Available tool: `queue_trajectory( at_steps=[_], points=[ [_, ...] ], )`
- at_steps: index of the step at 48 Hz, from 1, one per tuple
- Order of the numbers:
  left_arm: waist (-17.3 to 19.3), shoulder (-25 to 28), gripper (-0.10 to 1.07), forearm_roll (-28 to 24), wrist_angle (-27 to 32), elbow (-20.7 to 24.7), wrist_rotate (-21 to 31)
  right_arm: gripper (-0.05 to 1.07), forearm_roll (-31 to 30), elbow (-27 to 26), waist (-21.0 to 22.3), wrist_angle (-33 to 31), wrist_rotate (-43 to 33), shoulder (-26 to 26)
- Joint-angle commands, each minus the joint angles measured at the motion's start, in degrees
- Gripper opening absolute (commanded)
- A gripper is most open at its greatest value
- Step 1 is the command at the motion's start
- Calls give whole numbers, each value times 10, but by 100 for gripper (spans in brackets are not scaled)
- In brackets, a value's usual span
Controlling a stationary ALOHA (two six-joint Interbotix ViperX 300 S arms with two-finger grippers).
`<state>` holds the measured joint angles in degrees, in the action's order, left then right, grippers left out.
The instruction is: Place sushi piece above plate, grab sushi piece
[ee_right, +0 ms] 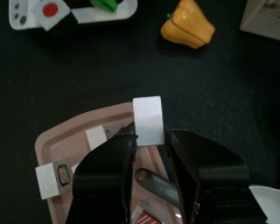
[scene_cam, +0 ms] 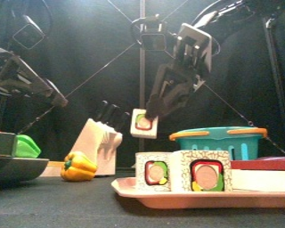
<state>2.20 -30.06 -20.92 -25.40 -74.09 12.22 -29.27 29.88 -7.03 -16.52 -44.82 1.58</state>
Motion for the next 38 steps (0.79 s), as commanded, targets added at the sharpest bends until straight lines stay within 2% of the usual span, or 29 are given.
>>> queue_trajectory(
  at_steps=[1, 13, 24, 32, 38],
  points=[
    [2, 0, 88, 2, -2, 9, 0, 59, -3, -12, 17, -4, -1, -43],
    [3, 0, 88, 2, -2, 11, 0, 59, -13, -7, 76, -23, -2, -85],
    [3, 0, 88, 4, -2, 9, 2, 59, -12, 17, 126, -24, -2, -99],
    [2, 0, 88, 18, -2, 5, 0, 59, -13, 40, 130, -16, -1, -92],
    [2, 0, 88, 23, -2, 5, -1, 59, -13, 38, 129, -2, 4, -69]
  ],
)
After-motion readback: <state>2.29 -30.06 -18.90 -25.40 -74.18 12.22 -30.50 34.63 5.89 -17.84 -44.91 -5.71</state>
